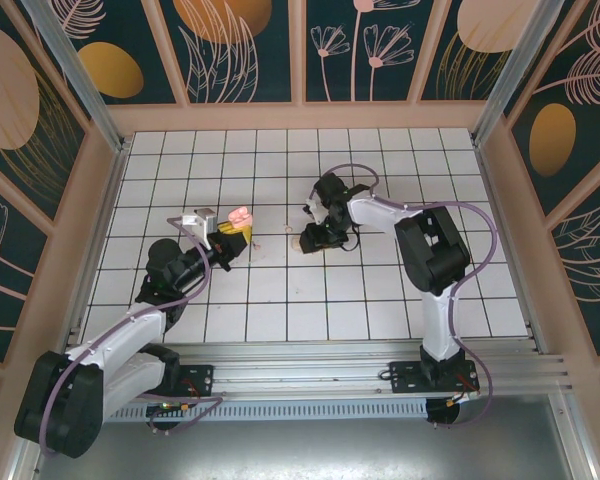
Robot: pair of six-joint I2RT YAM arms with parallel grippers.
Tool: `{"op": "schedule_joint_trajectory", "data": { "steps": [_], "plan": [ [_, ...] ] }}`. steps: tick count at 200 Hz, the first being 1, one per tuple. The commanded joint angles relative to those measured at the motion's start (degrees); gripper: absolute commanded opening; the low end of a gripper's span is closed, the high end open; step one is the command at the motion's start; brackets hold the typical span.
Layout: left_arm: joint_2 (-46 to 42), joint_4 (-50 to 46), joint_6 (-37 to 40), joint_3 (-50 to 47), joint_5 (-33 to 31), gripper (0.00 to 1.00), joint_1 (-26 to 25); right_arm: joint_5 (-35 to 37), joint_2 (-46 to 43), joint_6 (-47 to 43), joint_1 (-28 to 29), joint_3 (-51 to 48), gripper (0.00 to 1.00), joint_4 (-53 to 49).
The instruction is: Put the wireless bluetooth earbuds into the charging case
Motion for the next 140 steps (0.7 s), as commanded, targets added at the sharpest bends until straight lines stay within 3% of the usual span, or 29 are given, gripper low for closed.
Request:
{"op": "schedule_joint_trajectory", "data": {
  "steps": [1, 87, 140],
  "plan": [
    [-0.48, 0.20, 1.26, 1.44, 0.41, 0.12, -0.20, -1.34, -0.82, 0.03, 1.61, -3.33, 0.48, -2.54],
    [-0.58, -0.12, 1.09, 1.88, 0.48, 0.12, -0.16, 0.60, -8.31, 3.55, 3.87, -1.95, 0.47, -9.05],
    [-1.20, -0.51, 0.25, 2.05, 0.19, 0.11, -0.23, 12.52, -10.01, -11.29, 4.62, 0.26, 0.48, -11.49]
  ]
}}
